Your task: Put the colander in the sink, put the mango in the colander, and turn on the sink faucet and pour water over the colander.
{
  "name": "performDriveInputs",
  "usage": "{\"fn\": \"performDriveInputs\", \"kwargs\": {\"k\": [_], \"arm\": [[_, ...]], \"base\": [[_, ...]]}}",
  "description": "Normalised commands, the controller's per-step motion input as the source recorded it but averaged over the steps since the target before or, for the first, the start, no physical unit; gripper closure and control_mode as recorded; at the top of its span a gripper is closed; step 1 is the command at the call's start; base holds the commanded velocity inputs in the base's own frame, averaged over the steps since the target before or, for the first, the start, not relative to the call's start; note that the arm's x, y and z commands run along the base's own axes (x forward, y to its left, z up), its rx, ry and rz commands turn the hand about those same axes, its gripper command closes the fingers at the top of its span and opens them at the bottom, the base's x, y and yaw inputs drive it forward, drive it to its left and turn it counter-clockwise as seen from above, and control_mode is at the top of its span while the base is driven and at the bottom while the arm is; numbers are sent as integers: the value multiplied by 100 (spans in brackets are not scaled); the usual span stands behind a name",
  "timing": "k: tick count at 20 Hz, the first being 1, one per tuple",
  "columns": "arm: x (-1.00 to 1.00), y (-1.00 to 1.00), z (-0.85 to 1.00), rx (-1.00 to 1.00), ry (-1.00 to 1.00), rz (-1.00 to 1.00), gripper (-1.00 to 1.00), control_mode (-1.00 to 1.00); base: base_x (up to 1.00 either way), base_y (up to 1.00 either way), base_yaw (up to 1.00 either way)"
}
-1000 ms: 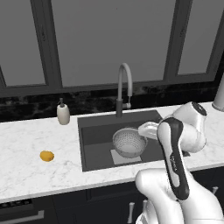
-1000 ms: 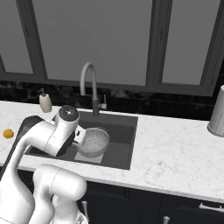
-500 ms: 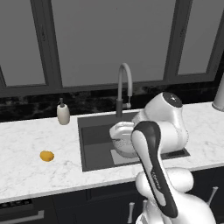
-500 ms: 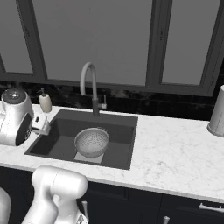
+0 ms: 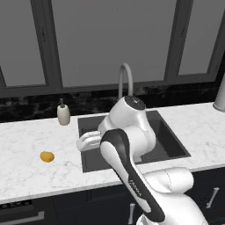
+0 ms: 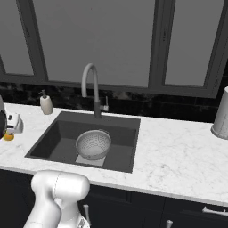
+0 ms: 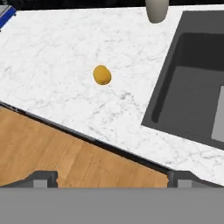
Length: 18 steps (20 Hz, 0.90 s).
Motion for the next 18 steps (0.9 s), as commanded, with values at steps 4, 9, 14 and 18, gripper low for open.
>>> {"fn": "performDriveInputs", "kwargs": {"k": [4, 9, 14, 18], "arm": [[16, 100, -26, -15, 5, 14, -100, -100], [56, 81, -43, -38, 6, 9, -100, -100], [77, 30, -23, -29, 2, 6, -100, -100], [80, 10, -13, -15, 9, 1, -100, -100]], "base": [[0, 0, 0], [0, 0, 0], [0, 0, 0], [0, 0, 0]]}}
